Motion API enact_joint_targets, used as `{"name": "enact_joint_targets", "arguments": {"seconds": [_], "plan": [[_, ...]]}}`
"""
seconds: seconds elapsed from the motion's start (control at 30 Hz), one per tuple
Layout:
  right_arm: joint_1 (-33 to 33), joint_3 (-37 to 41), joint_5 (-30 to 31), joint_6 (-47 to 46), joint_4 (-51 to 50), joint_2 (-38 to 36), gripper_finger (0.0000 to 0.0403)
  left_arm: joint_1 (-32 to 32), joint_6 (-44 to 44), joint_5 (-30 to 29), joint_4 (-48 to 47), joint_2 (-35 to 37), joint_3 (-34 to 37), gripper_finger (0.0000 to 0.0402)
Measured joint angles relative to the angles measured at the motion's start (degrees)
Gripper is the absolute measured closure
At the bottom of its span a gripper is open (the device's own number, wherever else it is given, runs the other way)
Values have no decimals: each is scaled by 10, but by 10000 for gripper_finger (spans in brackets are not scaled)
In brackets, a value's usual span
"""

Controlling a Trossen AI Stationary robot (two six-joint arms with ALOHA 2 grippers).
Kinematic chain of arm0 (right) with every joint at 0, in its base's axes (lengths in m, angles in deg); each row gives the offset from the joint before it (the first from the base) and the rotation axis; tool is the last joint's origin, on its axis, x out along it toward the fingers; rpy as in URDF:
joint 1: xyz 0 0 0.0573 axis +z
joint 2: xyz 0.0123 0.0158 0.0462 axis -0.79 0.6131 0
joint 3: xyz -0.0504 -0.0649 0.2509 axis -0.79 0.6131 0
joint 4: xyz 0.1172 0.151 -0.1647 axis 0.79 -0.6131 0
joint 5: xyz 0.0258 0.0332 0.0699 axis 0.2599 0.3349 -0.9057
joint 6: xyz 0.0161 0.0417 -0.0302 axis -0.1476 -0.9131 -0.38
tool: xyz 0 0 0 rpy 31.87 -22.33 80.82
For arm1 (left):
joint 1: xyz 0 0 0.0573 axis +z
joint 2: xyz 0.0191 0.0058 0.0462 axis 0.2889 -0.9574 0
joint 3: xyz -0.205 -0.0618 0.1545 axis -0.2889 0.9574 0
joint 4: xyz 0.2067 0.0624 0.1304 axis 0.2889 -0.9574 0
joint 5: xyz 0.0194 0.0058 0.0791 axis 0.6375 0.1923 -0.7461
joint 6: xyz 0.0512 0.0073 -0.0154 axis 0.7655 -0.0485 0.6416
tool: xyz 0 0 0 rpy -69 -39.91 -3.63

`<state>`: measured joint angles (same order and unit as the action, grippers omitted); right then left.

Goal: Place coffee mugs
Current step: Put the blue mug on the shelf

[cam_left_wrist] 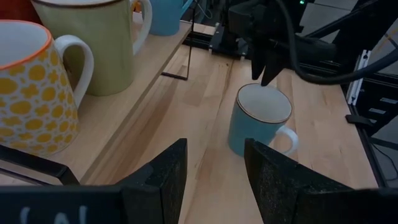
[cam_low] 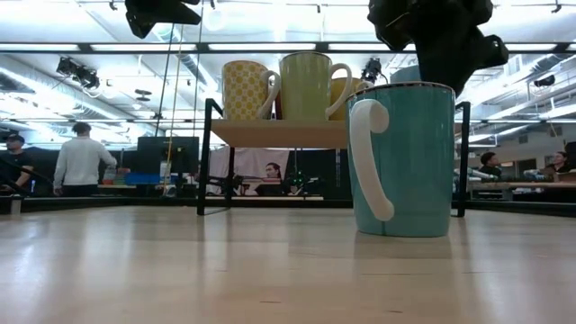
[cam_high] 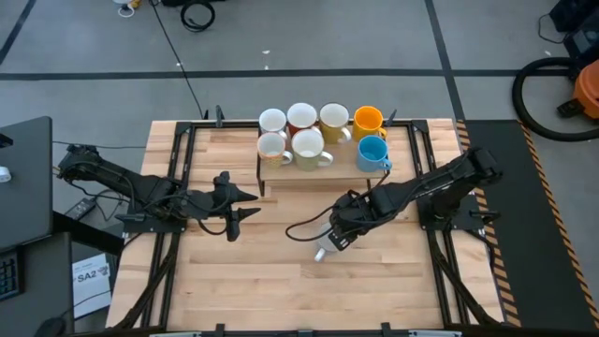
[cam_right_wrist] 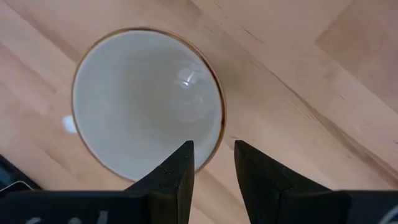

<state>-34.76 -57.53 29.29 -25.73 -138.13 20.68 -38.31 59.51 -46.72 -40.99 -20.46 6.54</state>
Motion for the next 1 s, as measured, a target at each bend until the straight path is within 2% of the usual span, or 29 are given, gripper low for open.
{"name": "enact_joint_targets", "arguments": {"seconds": [0.43,0.53,0.67,0.73,1.0], "plan": [[0,2,0,31,15,31,287,0,0,0,0,0,0,235],[0,2,0,60,19,35,311,0,0,0,-1,0,0,235],[-3,2,1,107,29,36,367,0,0,0,0,0,0,235],[-6,2,-3,142,28,36,383,0,0,0,1,0,0,235],[-40,-1,-15,404,37,37,373,1,1,0,0,0,0,235]]}}
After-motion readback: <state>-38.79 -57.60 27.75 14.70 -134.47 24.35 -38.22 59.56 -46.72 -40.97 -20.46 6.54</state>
